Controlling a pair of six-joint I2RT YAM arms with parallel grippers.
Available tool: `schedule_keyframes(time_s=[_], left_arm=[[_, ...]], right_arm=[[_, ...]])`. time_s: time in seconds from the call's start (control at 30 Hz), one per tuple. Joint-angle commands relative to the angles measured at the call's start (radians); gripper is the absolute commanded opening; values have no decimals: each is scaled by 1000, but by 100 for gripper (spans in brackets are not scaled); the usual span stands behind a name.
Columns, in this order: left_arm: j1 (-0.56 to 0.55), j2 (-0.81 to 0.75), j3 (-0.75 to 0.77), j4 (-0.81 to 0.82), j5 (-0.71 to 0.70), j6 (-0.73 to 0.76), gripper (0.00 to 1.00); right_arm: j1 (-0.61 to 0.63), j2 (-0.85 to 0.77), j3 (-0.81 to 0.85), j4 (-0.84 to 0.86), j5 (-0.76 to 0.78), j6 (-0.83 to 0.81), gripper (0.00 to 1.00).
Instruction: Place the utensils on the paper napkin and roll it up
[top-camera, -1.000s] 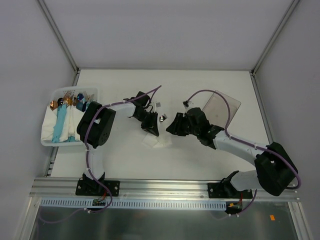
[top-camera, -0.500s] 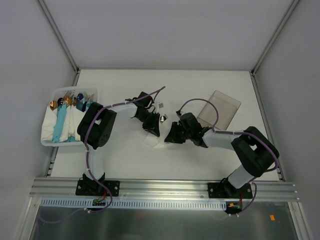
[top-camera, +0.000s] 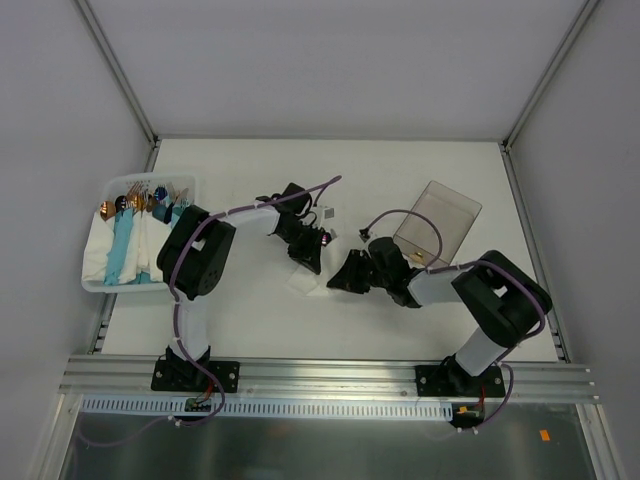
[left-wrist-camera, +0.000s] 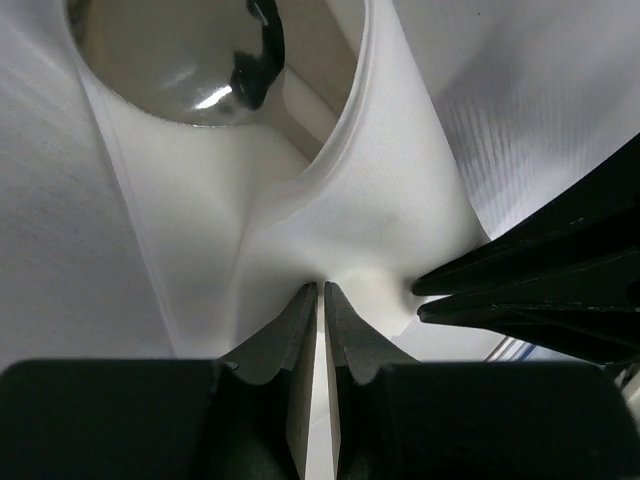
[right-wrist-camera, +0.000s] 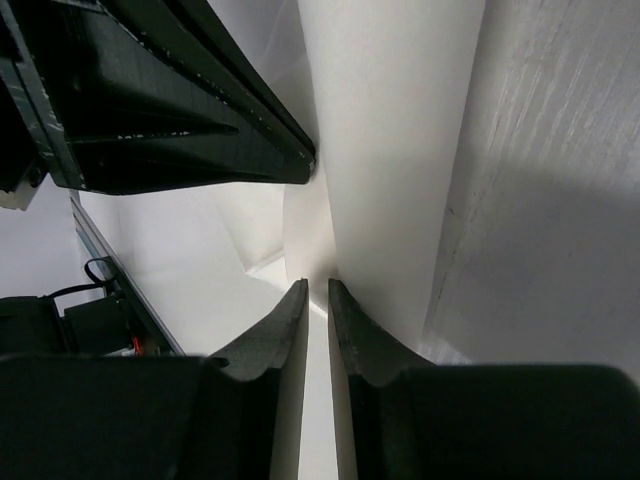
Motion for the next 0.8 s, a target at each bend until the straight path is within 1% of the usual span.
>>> schedule_keyframes(time_s=[0.0,0.1,0.17,0.2,0.23,0.4,0.53,0.63,0.77], left_arm=[[-36,19,14,-28,-103,93,9],[-45,33,20,-33,-104,117,9],[-46,36,25,-36,-101,119,9],[-48,38,26,-41,-99,123,9],[-48,38,26,-41,-101,127,9],[-57,24,28,-47,-121,174,9],[-63,8,32,-54,-130,212,10],[-74,1,38,-62,-144,243,11],[-91,-1,37,-68,-158,257,10]], right_arm=[[30,18,-69,-84,-4,41,17],[56,-34,-68,-76,-5,58,20],[60,-74,-62,-78,-4,60,24],[58,-121,-60,-82,7,57,26],[58,-145,-36,-129,15,37,29],[56,-273,64,-330,94,-66,31],[43,-286,127,-423,124,-146,31],[18,-278,128,-421,122,-164,31],[-5,-216,148,-404,116,-175,30]])
